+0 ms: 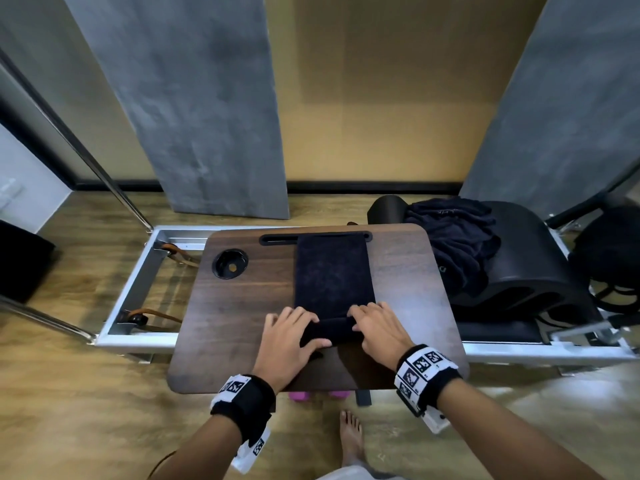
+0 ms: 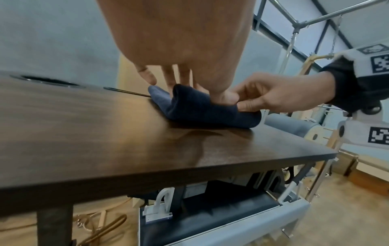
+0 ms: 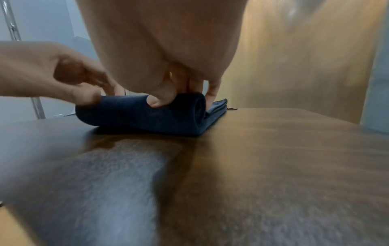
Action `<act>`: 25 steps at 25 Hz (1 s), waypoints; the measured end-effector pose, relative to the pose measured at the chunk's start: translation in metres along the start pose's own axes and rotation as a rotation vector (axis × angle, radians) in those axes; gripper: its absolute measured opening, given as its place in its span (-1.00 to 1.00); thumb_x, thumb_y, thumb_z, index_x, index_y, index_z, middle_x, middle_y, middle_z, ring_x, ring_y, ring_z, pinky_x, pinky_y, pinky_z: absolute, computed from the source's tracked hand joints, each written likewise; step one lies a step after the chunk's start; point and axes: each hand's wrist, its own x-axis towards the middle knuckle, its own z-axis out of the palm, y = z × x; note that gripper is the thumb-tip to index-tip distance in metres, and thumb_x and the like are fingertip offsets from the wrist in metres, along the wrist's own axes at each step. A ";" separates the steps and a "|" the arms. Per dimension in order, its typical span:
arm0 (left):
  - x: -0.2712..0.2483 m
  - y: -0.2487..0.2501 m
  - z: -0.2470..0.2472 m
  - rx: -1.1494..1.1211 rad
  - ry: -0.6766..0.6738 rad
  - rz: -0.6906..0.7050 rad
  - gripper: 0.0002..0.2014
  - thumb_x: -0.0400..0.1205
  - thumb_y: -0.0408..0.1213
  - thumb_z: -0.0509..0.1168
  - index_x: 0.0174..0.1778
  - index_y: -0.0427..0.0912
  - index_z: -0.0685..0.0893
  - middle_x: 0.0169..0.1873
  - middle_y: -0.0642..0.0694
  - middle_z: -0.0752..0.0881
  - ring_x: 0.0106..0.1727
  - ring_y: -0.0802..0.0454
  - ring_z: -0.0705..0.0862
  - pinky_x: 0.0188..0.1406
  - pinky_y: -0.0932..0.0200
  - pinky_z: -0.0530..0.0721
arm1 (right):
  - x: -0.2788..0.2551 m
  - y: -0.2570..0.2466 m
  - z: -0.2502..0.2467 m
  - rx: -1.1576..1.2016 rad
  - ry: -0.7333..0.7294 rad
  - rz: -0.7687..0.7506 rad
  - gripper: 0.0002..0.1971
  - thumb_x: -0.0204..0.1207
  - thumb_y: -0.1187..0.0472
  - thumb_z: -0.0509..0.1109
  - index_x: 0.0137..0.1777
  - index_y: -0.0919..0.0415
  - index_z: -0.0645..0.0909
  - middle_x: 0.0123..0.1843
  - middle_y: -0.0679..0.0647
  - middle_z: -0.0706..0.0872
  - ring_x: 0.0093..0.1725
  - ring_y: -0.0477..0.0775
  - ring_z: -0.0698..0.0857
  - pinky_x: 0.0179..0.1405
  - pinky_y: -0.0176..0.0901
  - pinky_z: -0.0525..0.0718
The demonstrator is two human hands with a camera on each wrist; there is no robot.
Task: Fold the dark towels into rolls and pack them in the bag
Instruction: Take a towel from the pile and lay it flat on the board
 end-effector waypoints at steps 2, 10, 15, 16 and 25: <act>0.004 -0.002 0.000 -0.080 0.007 -0.069 -0.71 0.72 0.21 0.35 0.17 0.09 0.66 0.10 0.25 0.72 0.15 0.12 0.63 0.20 -0.02 0.45 | 0.003 0.007 -0.003 0.191 0.026 0.052 -0.55 0.57 0.45 0.35 0.29 -0.03 0.38 -0.26 -0.20 0.59 -0.11 0.09 0.60 -0.03 -0.04 0.48; 0.045 -0.004 0.003 -0.052 -0.091 -0.273 -0.78 0.83 0.12 0.19 0.04 0.14 0.65 -0.06 0.17 0.77 0.12 0.10 0.67 0.25 -0.07 0.39 | 0.001 0.024 0.003 0.130 0.063 -0.033 -0.50 0.53 -0.24 0.49 0.36 -0.04 0.57 0.34 -0.14 0.47 0.32 -0.06 0.49 0.29 -0.09 0.53; 0.047 -0.010 0.004 -0.114 0.000 -0.214 -0.80 0.83 0.14 0.17 0.23 0.15 0.54 0.16 0.23 0.60 0.23 0.12 0.64 0.21 -0.04 0.50 | 0.027 0.028 -0.009 0.145 0.053 -0.016 -0.74 0.70 0.15 0.39 0.36 0.02 0.65 0.24 -0.13 0.67 0.28 0.00 0.59 0.34 -0.04 0.45; 0.044 -0.013 0.004 -0.153 0.021 -0.179 -0.75 0.82 0.16 0.19 0.32 0.16 0.52 0.26 0.25 0.54 0.31 0.15 0.60 0.23 0.01 0.53 | 0.033 0.029 -0.010 0.168 0.052 0.006 -0.75 0.70 0.20 0.38 0.34 0.02 0.64 0.20 -0.11 0.70 0.24 0.02 0.62 0.31 -0.03 0.46; 0.055 -0.026 0.009 -0.486 0.016 -0.392 -0.76 0.71 0.01 0.43 0.25 0.36 0.60 0.11 0.16 0.59 0.18 0.24 0.59 0.39 -0.12 0.65 | 0.046 0.053 -0.019 0.697 0.201 0.122 -0.80 0.60 0.07 0.59 0.06 0.01 0.61 0.06 -0.11 0.65 0.05 -0.16 0.65 0.10 -0.19 0.63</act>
